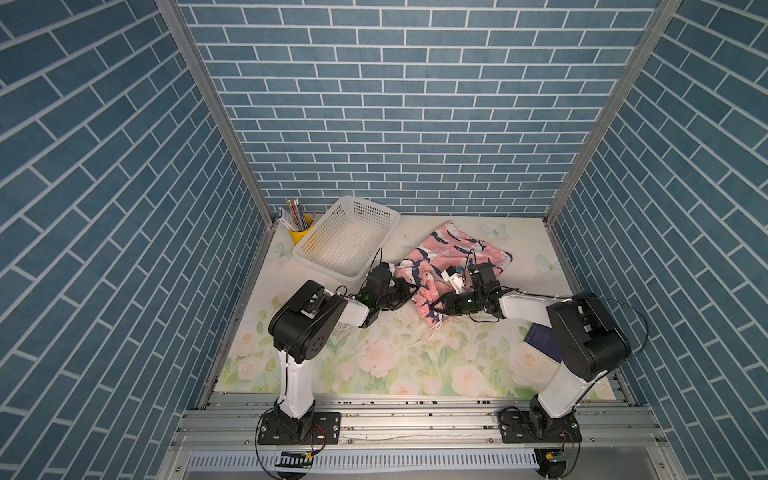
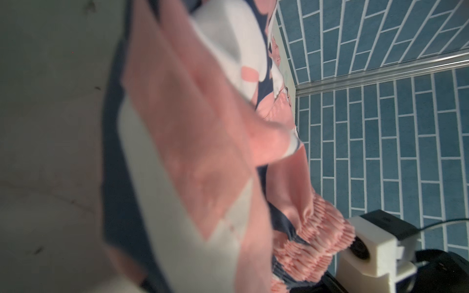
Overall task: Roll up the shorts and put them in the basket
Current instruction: Roll the shorts at the center of the board.
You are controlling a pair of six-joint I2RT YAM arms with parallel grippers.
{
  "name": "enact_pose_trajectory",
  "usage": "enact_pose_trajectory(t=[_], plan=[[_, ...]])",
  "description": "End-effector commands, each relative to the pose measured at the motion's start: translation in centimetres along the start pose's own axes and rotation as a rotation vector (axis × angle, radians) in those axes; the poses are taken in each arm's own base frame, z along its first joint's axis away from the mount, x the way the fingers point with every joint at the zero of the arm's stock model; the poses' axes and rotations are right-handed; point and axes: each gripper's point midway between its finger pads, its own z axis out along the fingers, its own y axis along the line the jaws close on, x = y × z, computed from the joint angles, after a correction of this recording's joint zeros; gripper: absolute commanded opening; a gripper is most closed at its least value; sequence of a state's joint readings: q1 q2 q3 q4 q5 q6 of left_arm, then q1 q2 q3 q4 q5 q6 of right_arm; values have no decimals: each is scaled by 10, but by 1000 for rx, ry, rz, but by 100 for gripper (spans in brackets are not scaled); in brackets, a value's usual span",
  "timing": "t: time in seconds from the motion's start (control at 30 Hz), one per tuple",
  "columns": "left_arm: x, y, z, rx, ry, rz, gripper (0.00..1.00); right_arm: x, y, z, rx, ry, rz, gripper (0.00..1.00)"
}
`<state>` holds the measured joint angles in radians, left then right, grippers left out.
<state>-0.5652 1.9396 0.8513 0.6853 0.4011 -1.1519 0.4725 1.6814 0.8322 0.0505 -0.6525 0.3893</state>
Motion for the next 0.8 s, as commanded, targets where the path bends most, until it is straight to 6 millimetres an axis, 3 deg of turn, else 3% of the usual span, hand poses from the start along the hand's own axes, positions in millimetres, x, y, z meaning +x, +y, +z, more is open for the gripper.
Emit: enact_pose_trajectory(t=[0.0,0.23,0.37,0.43,0.77], plan=[[3,19,-4,-119,-6,-23,0,17,-27,-10,309,62,-160,35],[-2,23,-12,-166,-41,-104,0,12,20,-16,456,-75,-476,47],[-1,22,-11,-191,-28,-114,0,12,41,-21,483,-157,-599,59],[0,22,-10,-192,-20,-124,0,11,46,-22,522,-174,-647,66],[2,21,-9,-210,-4,-166,0,29,48,13,625,-98,-807,68]])
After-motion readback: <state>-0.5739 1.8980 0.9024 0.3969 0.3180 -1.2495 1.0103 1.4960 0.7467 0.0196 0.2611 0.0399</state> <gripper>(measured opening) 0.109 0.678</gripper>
